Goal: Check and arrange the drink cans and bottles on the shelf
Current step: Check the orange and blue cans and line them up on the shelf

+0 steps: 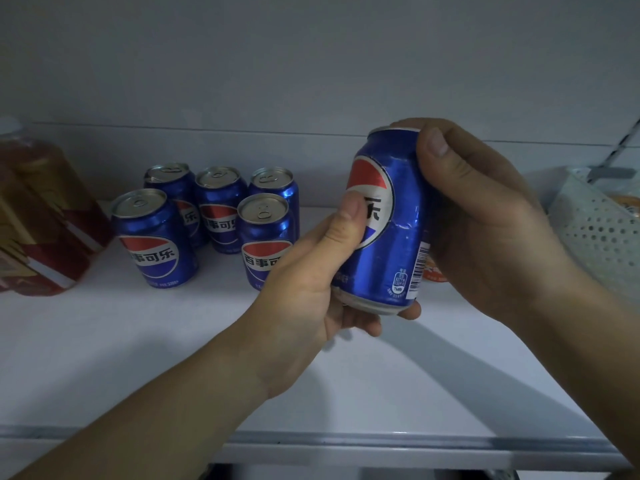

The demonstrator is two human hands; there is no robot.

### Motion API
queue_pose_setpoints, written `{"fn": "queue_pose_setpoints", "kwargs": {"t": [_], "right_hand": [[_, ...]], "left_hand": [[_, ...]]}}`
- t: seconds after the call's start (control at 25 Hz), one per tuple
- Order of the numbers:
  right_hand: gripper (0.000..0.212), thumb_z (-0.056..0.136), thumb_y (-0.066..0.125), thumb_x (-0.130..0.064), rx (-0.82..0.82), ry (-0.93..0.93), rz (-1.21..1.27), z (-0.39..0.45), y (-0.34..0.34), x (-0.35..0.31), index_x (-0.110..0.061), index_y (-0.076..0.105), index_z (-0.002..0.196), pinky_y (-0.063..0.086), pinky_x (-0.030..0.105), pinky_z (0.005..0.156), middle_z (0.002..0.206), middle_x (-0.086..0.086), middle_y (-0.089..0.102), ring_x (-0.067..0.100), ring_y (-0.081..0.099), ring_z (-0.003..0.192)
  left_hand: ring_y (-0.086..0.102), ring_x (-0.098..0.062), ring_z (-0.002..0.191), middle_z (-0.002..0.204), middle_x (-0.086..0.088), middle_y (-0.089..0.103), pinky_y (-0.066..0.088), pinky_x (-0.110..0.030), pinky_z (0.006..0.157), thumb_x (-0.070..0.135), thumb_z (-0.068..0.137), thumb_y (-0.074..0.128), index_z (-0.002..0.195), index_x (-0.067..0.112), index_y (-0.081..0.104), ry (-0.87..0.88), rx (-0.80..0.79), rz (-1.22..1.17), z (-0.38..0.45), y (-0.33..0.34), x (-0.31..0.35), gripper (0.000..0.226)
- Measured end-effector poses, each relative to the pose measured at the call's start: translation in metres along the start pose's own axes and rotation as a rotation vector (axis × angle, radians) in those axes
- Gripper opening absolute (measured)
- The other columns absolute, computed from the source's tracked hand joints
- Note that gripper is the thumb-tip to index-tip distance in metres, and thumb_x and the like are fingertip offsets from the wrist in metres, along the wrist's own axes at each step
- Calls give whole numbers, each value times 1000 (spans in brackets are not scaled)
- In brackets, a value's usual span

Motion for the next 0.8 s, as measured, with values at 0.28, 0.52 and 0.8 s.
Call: {"fn": "queue_pose_setpoints", "kwargs": {"t": [0.28, 0.52, 0.8], "right_hand": [[45, 91, 56, -24, -54, 28, 76, -1, -1, 0, -15, 53, 135, 57, 32, 78, 104, 4, 73, 19, 70, 92], [49, 83, 70, -31, 18, -31, -19, 0, 2, -2, -20, 56, 129, 58, 38, 81, 99, 8, 75, 22, 73, 90], [32, 89, 63, -30, -19, 3, -50, -1, 4, -4, -12, 65, 115, 57, 42, 82, 108, 19, 68, 29, 67, 94]], "left_hand": [[74, -33, 67, 103, -14, 76, 48, -30, 51, 66, 73, 55, 107, 24, 76, -40, 3, -40, 4, 3, 4, 58], [70, -40, 100, 127, -13, 69, 57, -51, 77, 59, 82, 57, 119, 23, 70, 14, 107, -8, 7, -11, 5, 54], [76, -23, 81, 86, 4, 80, 61, -44, 84, 52, 92, 50, 90, 17, 77, 8, 158, 86, 7, -3, 11, 44]]}}
Point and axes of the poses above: each hand's wrist, its own z-axis towards the middle knuckle, its own y-axis out of the palm, x = y × z, the point moved 3 cm from there along z, towards the middle knuckle
